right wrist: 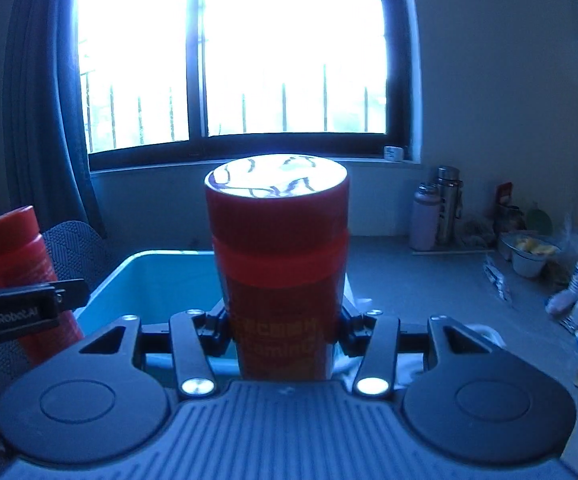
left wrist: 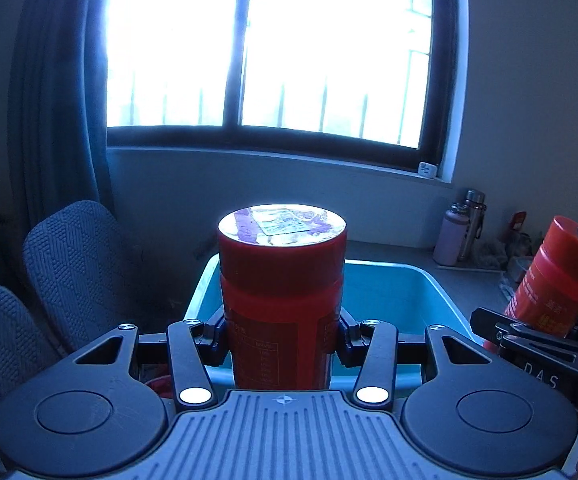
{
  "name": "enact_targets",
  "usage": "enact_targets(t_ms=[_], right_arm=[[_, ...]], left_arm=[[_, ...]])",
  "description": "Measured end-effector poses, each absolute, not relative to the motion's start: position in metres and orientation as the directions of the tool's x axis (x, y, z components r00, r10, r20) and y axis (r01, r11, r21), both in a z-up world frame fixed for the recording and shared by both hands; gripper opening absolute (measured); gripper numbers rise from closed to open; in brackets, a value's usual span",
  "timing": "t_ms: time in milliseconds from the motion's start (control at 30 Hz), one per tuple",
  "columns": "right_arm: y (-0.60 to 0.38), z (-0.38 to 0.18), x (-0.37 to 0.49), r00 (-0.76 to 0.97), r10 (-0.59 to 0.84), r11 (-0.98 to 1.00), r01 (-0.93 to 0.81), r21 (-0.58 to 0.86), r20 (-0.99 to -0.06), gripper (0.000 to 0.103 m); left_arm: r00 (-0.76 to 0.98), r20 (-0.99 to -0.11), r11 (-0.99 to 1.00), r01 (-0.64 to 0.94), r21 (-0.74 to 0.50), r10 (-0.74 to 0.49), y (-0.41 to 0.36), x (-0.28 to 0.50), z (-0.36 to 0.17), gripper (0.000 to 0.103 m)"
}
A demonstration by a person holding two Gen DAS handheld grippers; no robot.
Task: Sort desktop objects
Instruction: 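Lift and carry both canisters over the teal bin with both tools, then open both tools to drop the canisters into the teal bin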
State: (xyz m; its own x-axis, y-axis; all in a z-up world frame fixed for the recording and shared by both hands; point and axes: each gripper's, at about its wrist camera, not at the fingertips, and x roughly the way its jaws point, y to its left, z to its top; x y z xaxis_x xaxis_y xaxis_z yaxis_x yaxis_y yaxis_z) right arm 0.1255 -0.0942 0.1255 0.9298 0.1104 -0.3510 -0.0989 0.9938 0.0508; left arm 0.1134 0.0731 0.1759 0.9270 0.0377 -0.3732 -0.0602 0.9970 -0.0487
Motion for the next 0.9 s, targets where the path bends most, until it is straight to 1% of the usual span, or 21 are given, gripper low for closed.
enact_targets(t_ms=[333, 533, 667, 900], right_arm=[[-0.088, 0.120, 0.206, 0.916, 0.148, 0.989, -0.140, 0.048, -0.373, 0.050], [-0.081, 0.109, 0.244, 0.895, 0.172, 0.985, -0.164, 0.055, -0.412, 0.050], [-0.076, 0.099, 0.260, 0.877, 0.178, 0.984, -0.172, 0.054, -0.447, 0.050], [-0.071, 0.074, 0.281, 0.825, 0.144, 0.988, -0.150, 0.034, -0.547, 0.050]], left_arm=[[0.906, -0.417, 0.995, -0.095, -0.027, 0.076, 0.072, 0.203, 0.170, 0.049], [0.883, -0.459, 0.993, -0.116, -0.012, 0.098, 0.078, 0.250, 0.159, 0.049], [0.866, -0.488, 0.992, -0.128, -0.007, 0.109, 0.081, 0.276, 0.148, 0.049], [0.818, -0.568, 0.991, -0.132, -0.028, 0.093, 0.088, 0.303, 0.120, 0.049]])
